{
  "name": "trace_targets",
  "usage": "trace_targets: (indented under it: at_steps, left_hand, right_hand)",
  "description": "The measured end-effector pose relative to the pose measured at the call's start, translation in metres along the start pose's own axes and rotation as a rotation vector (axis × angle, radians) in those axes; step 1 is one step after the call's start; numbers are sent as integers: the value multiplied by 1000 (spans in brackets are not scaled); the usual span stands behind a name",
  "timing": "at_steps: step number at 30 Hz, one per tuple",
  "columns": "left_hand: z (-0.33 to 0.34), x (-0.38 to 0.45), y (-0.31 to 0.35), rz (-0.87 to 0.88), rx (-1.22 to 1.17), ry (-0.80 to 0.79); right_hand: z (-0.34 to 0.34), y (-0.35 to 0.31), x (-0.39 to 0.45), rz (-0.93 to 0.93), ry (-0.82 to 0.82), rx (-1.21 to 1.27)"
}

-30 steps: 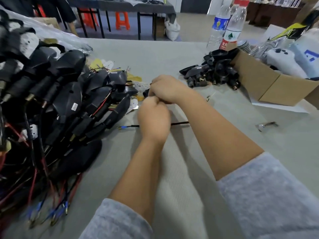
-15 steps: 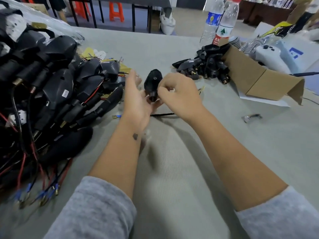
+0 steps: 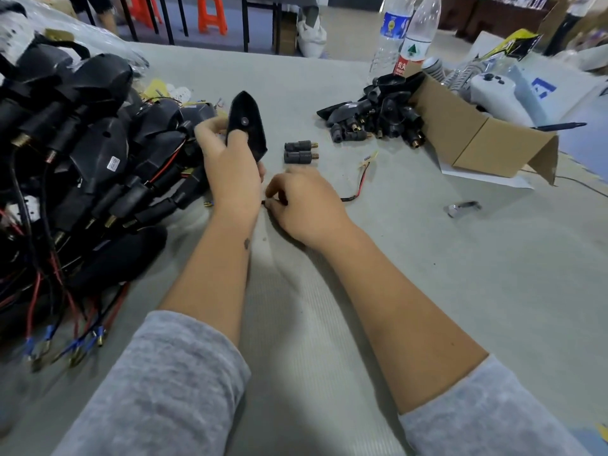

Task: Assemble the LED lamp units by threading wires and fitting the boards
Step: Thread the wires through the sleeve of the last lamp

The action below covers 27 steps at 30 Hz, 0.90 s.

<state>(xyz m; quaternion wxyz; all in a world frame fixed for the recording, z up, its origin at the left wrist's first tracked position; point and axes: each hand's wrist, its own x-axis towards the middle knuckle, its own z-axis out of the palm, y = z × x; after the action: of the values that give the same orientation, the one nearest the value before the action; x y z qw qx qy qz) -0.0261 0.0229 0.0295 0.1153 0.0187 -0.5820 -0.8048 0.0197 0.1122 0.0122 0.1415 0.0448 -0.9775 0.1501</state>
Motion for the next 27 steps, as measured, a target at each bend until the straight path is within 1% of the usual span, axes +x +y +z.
trace_targets:
  at_steps: [2,4,5,7,9,12,13,15,17,18,20,22,27]
  left_hand:
    - [-1,1,0,-64,-19,-26]
    - [1,1,-2,-92,1,-60]
    - [2,2,-3,-87,20,-74]
    - [3,2,-5,-43,58,-92]
    - [4,2,-7,12,52,-94]
    - [2,4,-8,71,66,-48]
    - [1,5,-10,82,111,-30]
    - [0,7,-14,123,274,-12]
    - [1,6,-18,144,430,-46]
    - [3,5,-19,112,463,-79]
    - [8,5,-18,5,418,-144]
    - [11,4,-17,-51,362,-176]
    - [7,3,-17,-28,224,-274]
  right_hand:
    - [-2,1,0,-1,-9,-27]
    - [-2,3,-2,-18,-11,-121]
    - [-2,4,-2,-21,6,-159]
    - [-4,9,-4,24,68,-148]
    - [-7,19,-5,115,117,-94]
    - [-10,33,-6,233,207,-6]
    - [-11,35,-6,265,256,53]
    - [-14,38,-7,301,372,192]
    - [-16,38,-7,305,458,287]
    - [-16,38,-7,307,475,315]
    - [-16,37,-7,317,474,327]
    - [-16,38,-7,324,469,305]
    - [-15,42,-5,355,448,213]
